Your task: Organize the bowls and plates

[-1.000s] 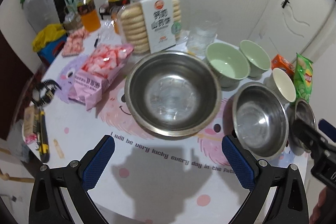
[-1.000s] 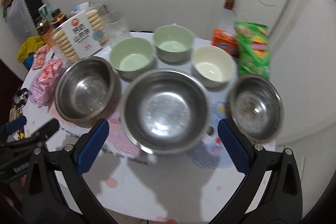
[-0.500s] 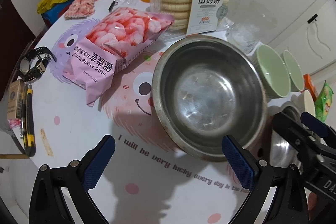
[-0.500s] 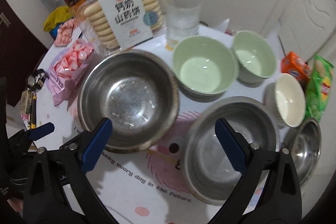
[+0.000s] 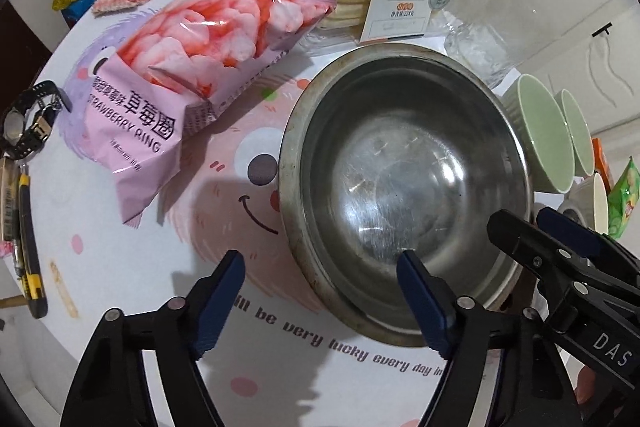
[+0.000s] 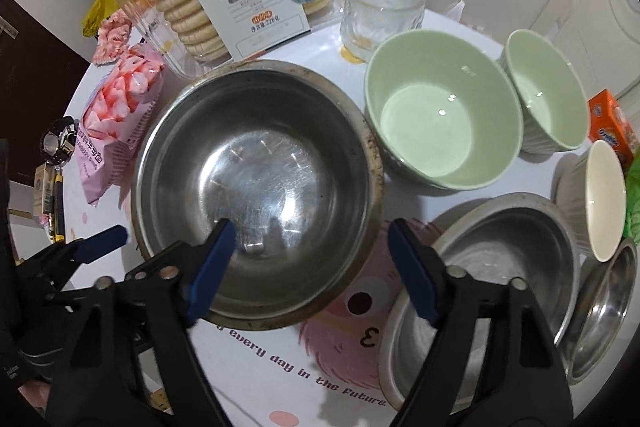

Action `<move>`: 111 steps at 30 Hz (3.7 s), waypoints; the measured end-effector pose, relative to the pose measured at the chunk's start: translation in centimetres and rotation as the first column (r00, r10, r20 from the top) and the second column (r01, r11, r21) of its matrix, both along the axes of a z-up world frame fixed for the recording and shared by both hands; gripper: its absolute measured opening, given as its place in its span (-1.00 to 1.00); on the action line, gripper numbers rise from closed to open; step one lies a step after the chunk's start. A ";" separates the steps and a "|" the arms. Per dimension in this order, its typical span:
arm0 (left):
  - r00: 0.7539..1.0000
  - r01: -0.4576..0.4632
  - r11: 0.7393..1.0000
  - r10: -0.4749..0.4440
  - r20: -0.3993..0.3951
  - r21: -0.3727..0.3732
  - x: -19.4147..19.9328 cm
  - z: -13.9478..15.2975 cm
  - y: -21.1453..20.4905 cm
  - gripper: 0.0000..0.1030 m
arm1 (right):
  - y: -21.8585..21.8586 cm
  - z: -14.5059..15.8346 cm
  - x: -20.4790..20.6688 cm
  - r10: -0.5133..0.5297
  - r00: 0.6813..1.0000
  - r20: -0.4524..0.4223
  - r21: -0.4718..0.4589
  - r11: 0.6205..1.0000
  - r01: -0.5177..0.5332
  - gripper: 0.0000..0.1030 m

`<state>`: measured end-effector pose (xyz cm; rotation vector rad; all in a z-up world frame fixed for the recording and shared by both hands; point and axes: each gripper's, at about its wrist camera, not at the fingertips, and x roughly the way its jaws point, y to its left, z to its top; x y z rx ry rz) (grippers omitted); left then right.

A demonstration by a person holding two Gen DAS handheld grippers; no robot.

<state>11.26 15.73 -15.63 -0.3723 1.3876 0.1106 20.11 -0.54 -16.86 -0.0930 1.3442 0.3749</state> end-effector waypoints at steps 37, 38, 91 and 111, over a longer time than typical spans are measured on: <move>0.999 -0.009 1.000 0.008 -0.031 -0.017 2.9 -3.7 1.6 -0.67 | -2.9 -1.2 0.0 -0.081 0.995 -0.063 0.000 0.997 0.081 -0.67; 1.000 0.000 1.000 -0.001 -0.023 -0.016 2.6 -3.4 1.6 -0.67 | -3.0 -0.8 -0.6 -0.089 0.994 -0.058 0.005 0.996 0.089 -0.67; 0.993 0.113 0.992 -0.115 0.040 0.048 -4.7 -5.2 -4.1 0.58 | -8.3 -1.3 -15.1 -0.300 0.954 -0.012 0.002 0.954 0.300 0.16; 0.903 0.379 0.918 -0.394 0.170 0.114 -0.4 2.0 -15.5 1.00 | -19.5 3.4 -16.5 -0.498 0.867 -0.016 0.139 0.857 0.496 0.95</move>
